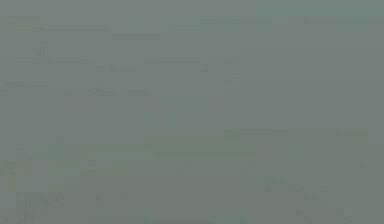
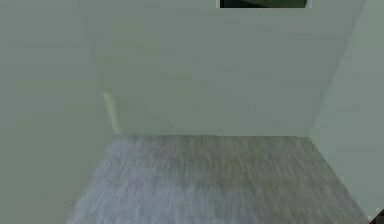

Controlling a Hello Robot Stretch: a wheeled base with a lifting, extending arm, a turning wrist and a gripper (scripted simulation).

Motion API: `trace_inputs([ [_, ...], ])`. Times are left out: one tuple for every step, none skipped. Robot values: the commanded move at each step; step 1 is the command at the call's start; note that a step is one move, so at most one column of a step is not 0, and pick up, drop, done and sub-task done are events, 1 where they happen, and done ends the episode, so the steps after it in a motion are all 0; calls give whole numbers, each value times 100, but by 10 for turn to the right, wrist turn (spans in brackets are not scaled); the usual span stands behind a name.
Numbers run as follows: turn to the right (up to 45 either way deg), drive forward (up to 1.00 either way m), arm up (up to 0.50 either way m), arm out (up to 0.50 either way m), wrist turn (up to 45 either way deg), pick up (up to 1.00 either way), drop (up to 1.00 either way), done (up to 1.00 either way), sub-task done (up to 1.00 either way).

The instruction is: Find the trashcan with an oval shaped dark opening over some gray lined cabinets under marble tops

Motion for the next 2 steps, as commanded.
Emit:
trace_inputs([
  [0,15,0,0,0,0,0,0,0],
  [-450,0,0,0,0,0,0,0,0],
])
